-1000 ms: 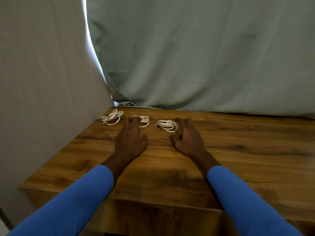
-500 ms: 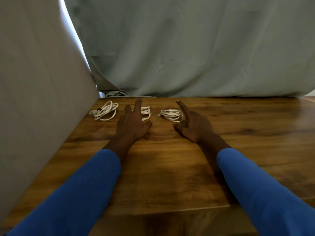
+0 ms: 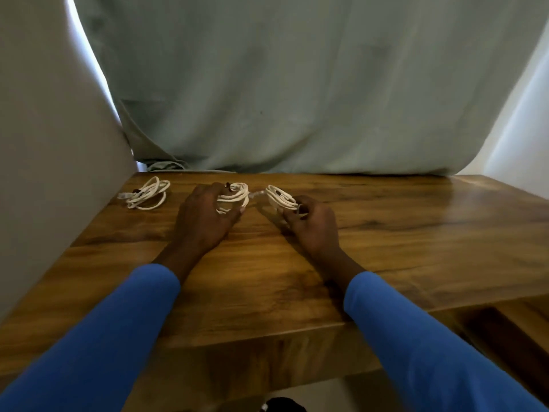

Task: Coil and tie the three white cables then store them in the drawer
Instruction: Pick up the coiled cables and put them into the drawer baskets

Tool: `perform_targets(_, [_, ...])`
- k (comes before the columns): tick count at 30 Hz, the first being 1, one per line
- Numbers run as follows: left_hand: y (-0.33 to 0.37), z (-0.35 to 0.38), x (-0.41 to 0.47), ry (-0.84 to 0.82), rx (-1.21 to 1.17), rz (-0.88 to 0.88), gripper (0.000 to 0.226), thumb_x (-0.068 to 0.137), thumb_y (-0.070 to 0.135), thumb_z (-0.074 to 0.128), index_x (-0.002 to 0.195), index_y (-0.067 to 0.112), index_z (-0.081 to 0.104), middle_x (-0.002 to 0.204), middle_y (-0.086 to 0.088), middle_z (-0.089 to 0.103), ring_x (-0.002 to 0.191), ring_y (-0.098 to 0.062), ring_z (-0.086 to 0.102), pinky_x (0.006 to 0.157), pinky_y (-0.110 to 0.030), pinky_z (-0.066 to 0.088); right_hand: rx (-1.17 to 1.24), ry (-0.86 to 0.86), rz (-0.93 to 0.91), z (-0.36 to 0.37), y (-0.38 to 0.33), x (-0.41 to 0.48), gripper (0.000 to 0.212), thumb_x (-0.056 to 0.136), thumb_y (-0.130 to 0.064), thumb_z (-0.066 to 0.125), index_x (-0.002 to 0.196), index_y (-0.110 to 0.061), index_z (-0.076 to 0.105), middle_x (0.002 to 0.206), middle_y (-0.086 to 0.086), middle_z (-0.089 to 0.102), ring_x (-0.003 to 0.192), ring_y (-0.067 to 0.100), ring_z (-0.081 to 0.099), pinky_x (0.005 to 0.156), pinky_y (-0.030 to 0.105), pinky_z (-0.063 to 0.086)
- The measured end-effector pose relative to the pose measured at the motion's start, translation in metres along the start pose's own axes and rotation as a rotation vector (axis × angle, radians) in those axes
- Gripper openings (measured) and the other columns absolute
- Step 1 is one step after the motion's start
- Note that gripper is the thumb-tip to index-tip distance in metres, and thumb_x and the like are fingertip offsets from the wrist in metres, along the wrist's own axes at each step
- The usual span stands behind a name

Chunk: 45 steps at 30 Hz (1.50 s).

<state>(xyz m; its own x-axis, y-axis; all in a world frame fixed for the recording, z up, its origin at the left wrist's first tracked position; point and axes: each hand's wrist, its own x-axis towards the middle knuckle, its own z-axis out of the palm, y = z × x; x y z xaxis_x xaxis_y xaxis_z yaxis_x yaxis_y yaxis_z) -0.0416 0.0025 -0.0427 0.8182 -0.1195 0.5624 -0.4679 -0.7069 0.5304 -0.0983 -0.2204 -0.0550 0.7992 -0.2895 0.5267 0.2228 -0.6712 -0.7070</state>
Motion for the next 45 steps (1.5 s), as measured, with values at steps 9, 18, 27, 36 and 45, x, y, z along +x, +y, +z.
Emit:
perform_targets(9, [0.131, 0.031, -0.081, -0.023, -0.301, 0.161, 0.045, 0.078, 0.052, 0.084, 0.114, 0.032, 0.068, 0.106, 0.005, 0.073, 0.090, -0.016, 0.069, 0.078, -0.030, 0.053, -0.049, 0.221, 0.061, -0.143, 0.020, -0.102, 0.037, 0.090, -0.051, 0.071, 0.120, -0.030, 0.074, 0.102, -0.010, 0.078, 0.085, 0.003, 0.072, 0.077, 0.042, 0.061])
perform_targets(18, [0.300, 0.099, -0.174, -0.267, -0.627, 0.436, 0.037, 0.078, 0.037, 0.087, 0.109, 0.036, 0.065, 0.116, 0.008, 0.067, 0.073, 0.000, 0.067, 0.066, -0.012, 0.052, -0.395, 0.455, 0.184, -0.350, 0.054, -0.220, 0.043, 0.088, -0.062, 0.068, 0.121, -0.034, 0.070, 0.101, -0.016, 0.074, 0.086, 0.002, 0.070, 0.075, 0.043, 0.062])
perform_targets(27, [0.436, 0.179, -0.244, -0.718, -0.579, 0.757, 0.041, 0.075, 0.054, 0.086, 0.108, 0.033, 0.071, 0.103, 0.017, 0.070, 0.078, 0.001, 0.064, 0.068, -0.026, 0.051, -0.715, 0.468, 0.579, -0.522, 0.118, -0.294, 0.038, 0.088, -0.058, 0.071, 0.111, -0.028, 0.074, 0.084, -0.006, 0.076, 0.075, 0.014, 0.071, 0.063, 0.032, 0.050])
perform_targets(36, [0.478, 0.233, -0.260, -1.170, -0.193, 0.915, 0.040, 0.074, 0.046, 0.090, 0.103, 0.036, 0.064, 0.136, 0.012, 0.059, 0.123, -0.011, 0.053, 0.100, -0.030, 0.047, -0.962, 0.013, 0.912, -0.570, 0.193, -0.300, 0.039, 0.086, -0.044, 0.076, 0.121, -0.027, 0.071, 0.116, 0.002, 0.071, 0.102, 0.022, 0.062, 0.083, 0.036, 0.054])
perform_targets(45, [0.487, 0.238, -0.265, -1.332, -0.005, 0.962, 0.049, 0.089, 0.065, 0.066, 0.129, 0.038, 0.063, 0.150, 0.009, 0.051, 0.133, -0.016, 0.047, 0.107, -0.037, 0.042, -0.935, -0.159, 1.015, -0.568, 0.195, -0.300, 0.055, 0.097, -0.017, 0.058, 0.151, -0.025, 0.050, 0.153, 0.010, 0.052, 0.135, 0.031, 0.052, 0.108, 0.039, 0.045])
